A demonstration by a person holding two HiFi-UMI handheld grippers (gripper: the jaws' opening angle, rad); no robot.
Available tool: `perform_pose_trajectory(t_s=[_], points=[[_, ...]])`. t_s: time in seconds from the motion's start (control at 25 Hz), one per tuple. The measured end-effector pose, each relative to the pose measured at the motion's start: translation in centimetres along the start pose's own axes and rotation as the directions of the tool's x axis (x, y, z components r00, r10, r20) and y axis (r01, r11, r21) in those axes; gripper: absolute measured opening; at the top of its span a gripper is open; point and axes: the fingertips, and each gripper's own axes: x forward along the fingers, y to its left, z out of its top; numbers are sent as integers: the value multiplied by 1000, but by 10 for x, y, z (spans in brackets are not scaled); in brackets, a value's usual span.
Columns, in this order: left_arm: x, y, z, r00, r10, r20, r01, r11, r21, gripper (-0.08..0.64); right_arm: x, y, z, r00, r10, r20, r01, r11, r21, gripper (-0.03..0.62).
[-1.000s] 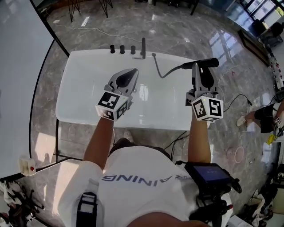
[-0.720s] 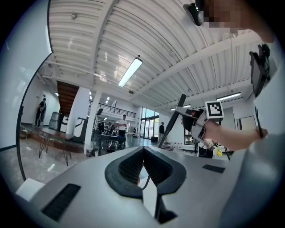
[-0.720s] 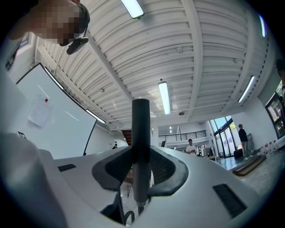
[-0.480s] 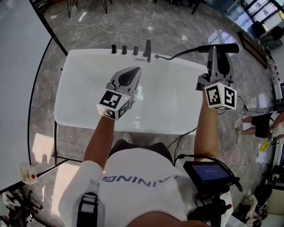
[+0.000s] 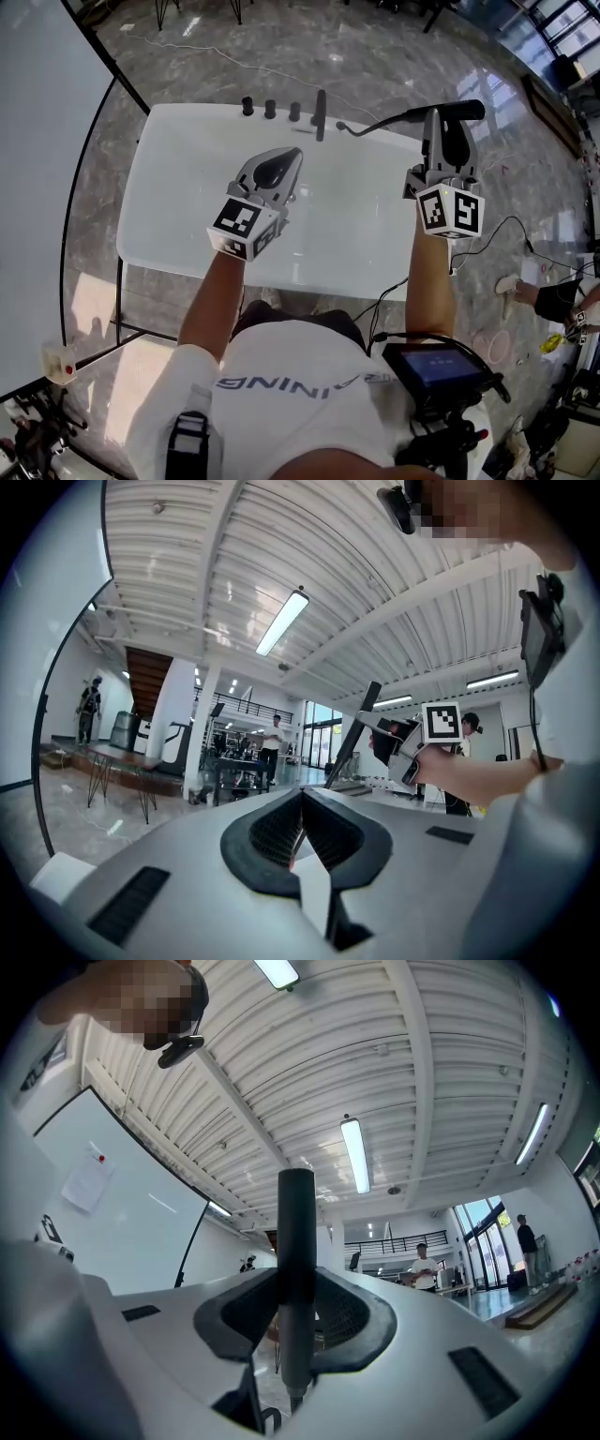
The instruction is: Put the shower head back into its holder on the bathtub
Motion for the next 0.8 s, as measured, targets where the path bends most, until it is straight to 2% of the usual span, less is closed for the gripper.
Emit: perform_pose_trajectory(t_s=[0.4, 0.8], points=[[54, 18, -19, 999, 14, -33, -14, 1000, -10, 14, 39, -28, -67, 998, 29, -50, -28, 1000, 14, 123], [106, 52, -33, 998, 51, -21, -51, 999, 9, 14, 69, -52, -139, 995, 35, -96, -29, 997, 68, 123]])
